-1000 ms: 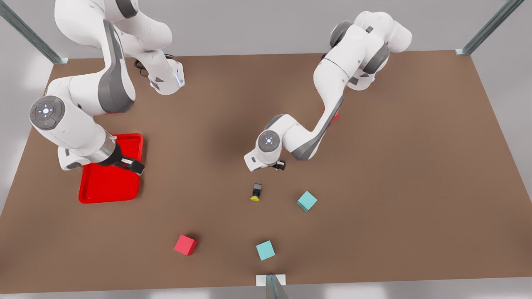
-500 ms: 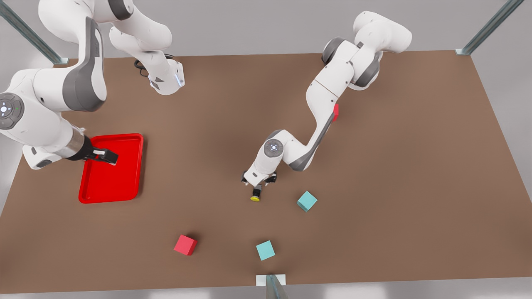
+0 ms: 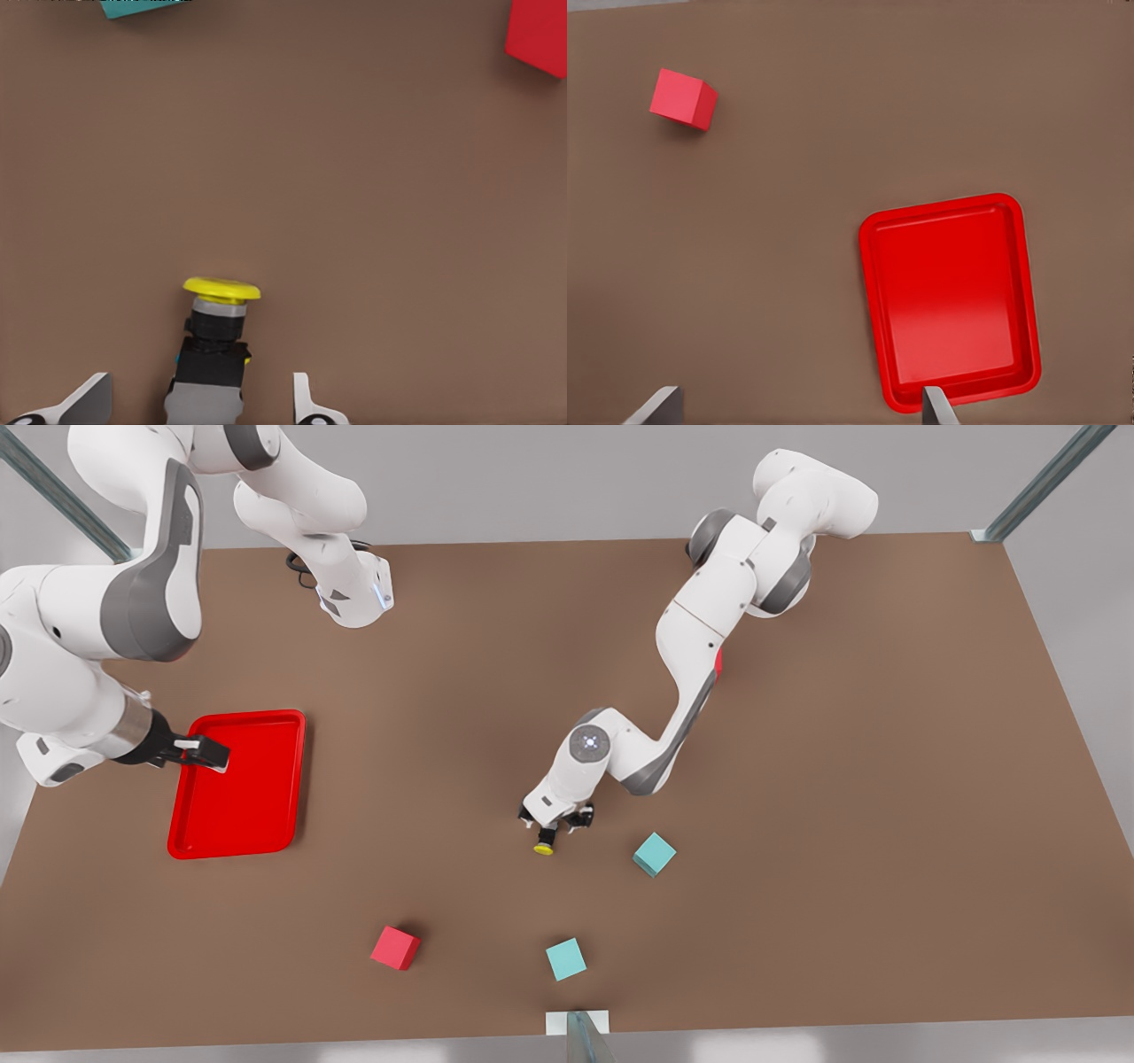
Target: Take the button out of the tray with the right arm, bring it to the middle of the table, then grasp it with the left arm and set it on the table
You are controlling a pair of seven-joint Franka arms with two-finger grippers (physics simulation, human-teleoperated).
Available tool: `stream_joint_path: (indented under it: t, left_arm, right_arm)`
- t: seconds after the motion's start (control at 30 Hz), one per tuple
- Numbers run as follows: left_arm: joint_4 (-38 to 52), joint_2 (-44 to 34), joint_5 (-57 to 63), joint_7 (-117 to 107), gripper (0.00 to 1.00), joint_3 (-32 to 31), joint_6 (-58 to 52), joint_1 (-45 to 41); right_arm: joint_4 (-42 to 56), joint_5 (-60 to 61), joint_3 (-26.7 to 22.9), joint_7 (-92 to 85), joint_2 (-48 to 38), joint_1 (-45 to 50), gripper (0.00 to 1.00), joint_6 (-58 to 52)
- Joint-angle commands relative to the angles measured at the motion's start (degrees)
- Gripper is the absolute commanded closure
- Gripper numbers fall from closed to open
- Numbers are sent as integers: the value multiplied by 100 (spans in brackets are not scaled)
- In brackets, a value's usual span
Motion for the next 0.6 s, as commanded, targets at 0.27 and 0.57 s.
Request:
stream_joint_path:
  t: [0.27,0.57]
  left_arm:
    - [376,251,23,1576,0,3,-102,15]
    - [1061,435,23,1550,0,91,-1508,-38]
  right_arm:
    - [63,49,12,-450,81,-24,0,-166]
    - [63,401,3,-494,72,-164,0,-350]
